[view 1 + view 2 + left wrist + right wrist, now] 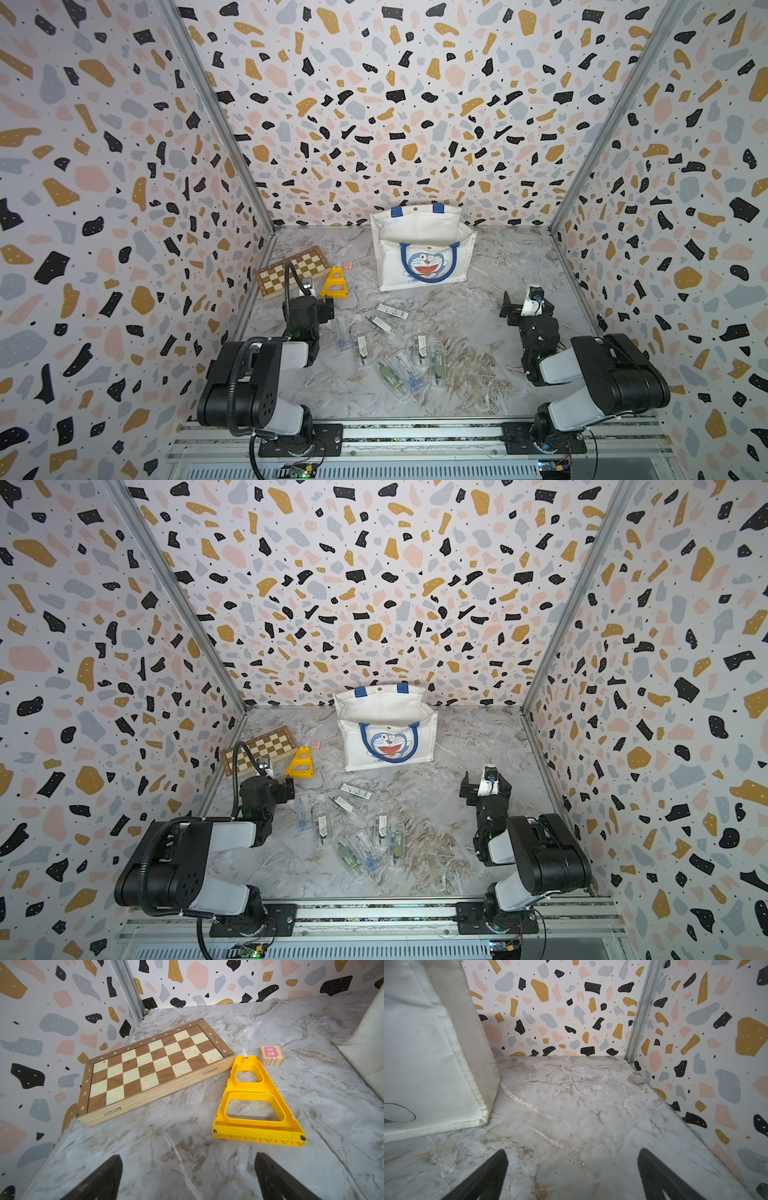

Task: Put the compass set into the canvas bag
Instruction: Pick up the compass set at the center of the board.

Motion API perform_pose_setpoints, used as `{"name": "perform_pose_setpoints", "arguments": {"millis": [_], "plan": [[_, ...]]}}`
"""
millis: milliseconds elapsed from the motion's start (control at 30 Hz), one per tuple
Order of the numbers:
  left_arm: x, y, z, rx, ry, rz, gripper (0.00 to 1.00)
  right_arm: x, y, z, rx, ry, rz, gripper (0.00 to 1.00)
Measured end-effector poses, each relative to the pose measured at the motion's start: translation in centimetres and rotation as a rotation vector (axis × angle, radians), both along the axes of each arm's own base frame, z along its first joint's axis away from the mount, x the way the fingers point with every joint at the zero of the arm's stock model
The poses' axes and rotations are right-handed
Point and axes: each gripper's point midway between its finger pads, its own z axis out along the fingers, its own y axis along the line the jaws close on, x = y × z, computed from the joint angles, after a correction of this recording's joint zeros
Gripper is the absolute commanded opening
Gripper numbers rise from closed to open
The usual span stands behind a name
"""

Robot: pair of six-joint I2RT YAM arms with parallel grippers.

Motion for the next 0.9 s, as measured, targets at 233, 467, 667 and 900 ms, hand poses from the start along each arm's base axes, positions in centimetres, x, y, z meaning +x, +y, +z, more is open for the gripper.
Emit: {"name": "perform_pose_setpoints", "arguments": {"millis": [233, 467, 667, 900], "plan": [[0.00, -0.01, -0.01, 0.000, 0.000, 0.000, 1.00, 0.00, -0.01, 0.00, 0.000, 0.000, 0.000, 0.99], [0.00, -0.01, 0.00, 0.000, 0.000, 0.000, 1.00, 0.00, -0.01, 0.00, 0.000, 0.000, 0.000, 0.99], [-0.01, 0.26, -0.03, -0.007, 0.000, 0.004, 1.00, 0.00, 0.01, -0.06, 0.000, 0.002, 0.002, 0.99], [-0.14, 0.04, 0.17, -0.019, 0.017, -0.012, 1.00, -0.30, 0.47, 0.55, -0.015, -0.010, 0.009, 0.99]]}}
